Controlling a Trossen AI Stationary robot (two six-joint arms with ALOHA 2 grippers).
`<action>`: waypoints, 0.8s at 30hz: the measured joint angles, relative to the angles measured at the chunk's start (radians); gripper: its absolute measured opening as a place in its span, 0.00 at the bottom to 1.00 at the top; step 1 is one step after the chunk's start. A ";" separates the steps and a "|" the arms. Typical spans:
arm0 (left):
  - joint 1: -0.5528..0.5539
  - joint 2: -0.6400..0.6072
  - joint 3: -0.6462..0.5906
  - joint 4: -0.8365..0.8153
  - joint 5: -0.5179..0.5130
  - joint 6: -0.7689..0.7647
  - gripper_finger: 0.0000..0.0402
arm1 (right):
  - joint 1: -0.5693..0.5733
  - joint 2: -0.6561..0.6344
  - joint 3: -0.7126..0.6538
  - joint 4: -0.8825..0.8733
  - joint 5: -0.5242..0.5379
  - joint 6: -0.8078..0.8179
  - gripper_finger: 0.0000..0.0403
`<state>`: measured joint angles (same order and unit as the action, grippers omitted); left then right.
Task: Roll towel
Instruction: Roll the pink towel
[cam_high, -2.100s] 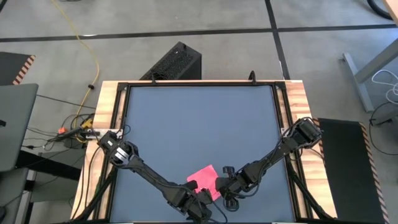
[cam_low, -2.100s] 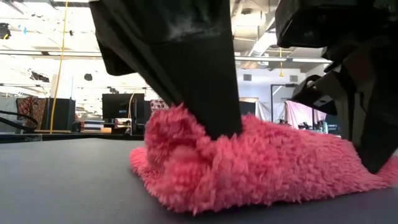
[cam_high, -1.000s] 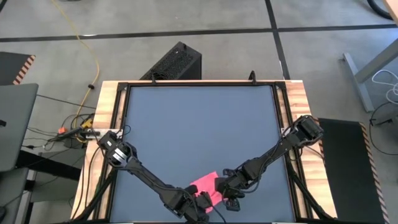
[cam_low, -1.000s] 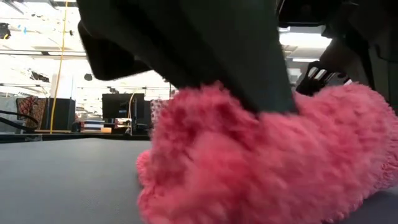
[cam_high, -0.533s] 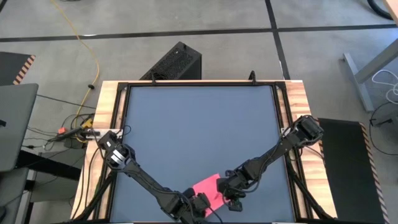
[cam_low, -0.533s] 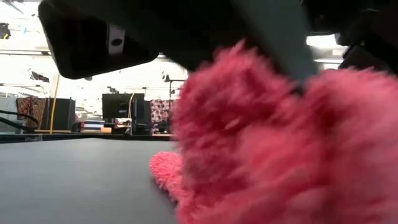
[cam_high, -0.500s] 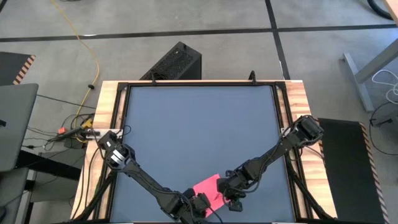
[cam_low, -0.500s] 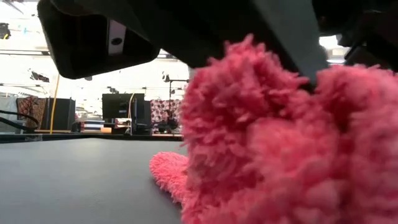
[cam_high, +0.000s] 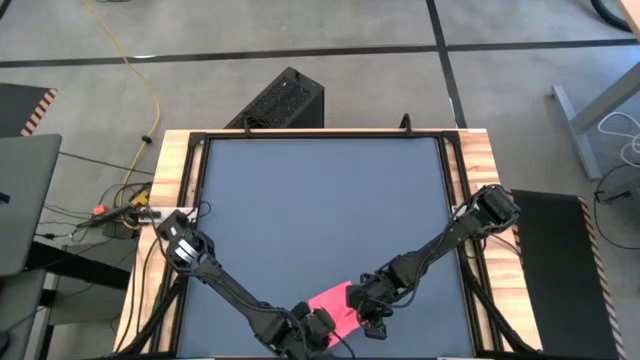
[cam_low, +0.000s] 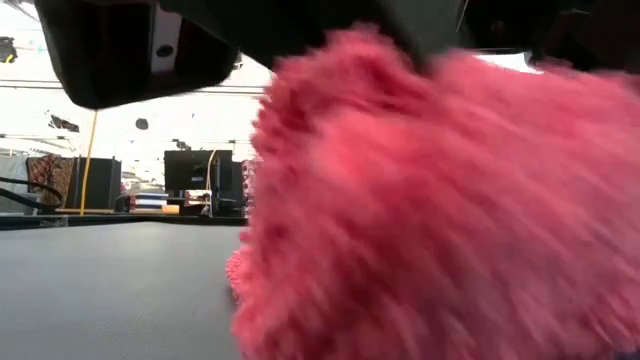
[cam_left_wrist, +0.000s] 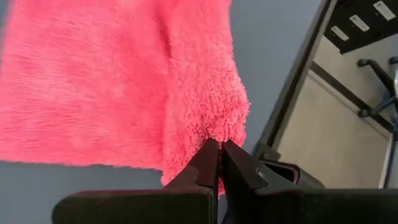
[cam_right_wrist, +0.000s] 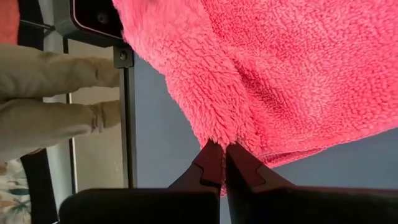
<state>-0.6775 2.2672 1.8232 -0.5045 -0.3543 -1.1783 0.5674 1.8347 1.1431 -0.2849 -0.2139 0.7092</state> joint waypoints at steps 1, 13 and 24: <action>0.000 -0.017 -0.019 0.004 -0.007 0.001 0.00 | 0.000 0.000 0.000 -0.001 0.001 -0.001 0.06; 0.010 -0.258 -0.580 0.698 0.007 -0.136 0.00 | -0.019 0.000 0.000 0.002 0.007 -0.012 0.06; -0.016 -0.253 -0.592 0.689 0.043 -0.151 0.00 | -0.089 0.001 0.000 0.036 -0.073 -0.001 0.06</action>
<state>-0.6931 2.0140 1.2314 0.1842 -0.3116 -1.3293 0.4780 1.8359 1.1435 -0.2493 -0.2874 0.7086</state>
